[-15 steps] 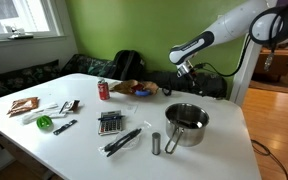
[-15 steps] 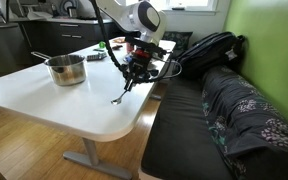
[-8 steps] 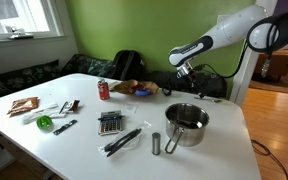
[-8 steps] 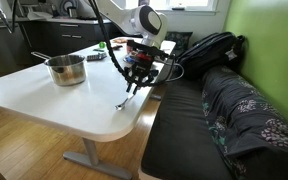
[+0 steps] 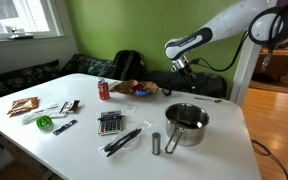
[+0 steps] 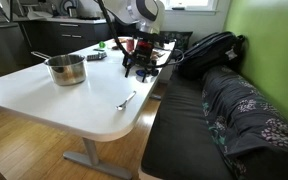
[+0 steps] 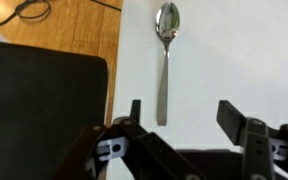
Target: Pick up the silver spoon from the silver pot and put it on the table
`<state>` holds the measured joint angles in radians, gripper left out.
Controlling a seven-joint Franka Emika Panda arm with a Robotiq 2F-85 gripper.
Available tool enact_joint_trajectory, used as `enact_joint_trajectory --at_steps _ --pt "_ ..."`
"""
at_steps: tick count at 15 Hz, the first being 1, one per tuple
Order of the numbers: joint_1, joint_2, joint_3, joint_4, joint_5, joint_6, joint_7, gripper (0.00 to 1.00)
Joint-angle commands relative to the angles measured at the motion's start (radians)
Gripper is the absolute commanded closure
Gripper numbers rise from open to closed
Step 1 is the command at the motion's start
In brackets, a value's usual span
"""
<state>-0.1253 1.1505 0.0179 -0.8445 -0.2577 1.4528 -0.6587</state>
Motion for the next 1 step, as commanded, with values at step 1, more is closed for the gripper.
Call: enact_joint_trajectory --at_steps 1 --pt "0.013 -0.035 0.004 -0.034 -0.007 0.014 -0.016 0.06"
